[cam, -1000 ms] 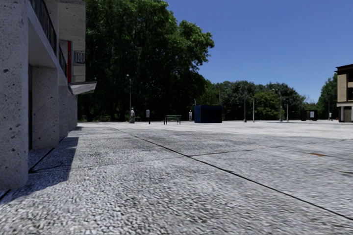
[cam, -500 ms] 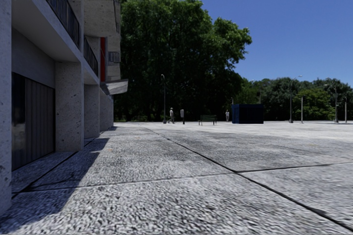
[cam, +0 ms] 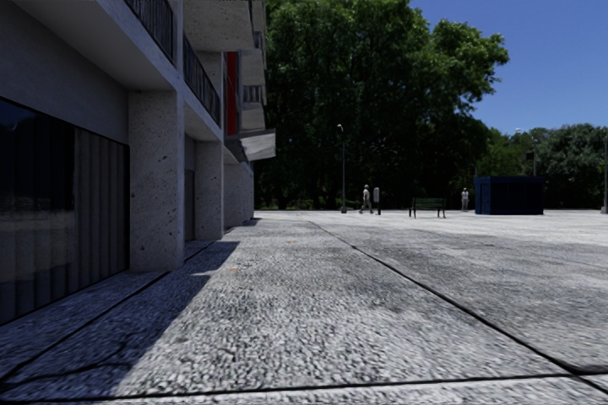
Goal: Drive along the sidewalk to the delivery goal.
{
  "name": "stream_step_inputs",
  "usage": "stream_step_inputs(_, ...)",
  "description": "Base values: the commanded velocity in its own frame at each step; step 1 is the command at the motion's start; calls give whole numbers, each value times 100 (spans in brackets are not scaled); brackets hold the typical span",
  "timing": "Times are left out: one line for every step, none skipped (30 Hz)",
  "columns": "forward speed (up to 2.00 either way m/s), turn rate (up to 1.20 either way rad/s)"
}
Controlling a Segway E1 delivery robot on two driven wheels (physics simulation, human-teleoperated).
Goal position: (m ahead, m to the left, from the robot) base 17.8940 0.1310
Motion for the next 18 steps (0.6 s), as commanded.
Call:
stream_step_inputs(200,44)
stream_step_inputs(200,29)
stream_step_inputs(200,29)
stream_step_inputs(200,0)
stream_step_inputs(200,0)
stream_step_inputs(200,0)
stream_step_inputs(200,0)
stream_step_inputs(200,0)
stream_step_inputs(200,0)
stream_step_inputs(200,0)
stream_step_inputs(200,0)
stream_step_inputs(200,0)
stream_step_inputs(200,0)
stream_step_inputs(200,0)
stream_step_inputs(200,0)
stream_step_inputs(200,0)
stream_step_inputs(200,0)
stream_step_inputs(200,0)
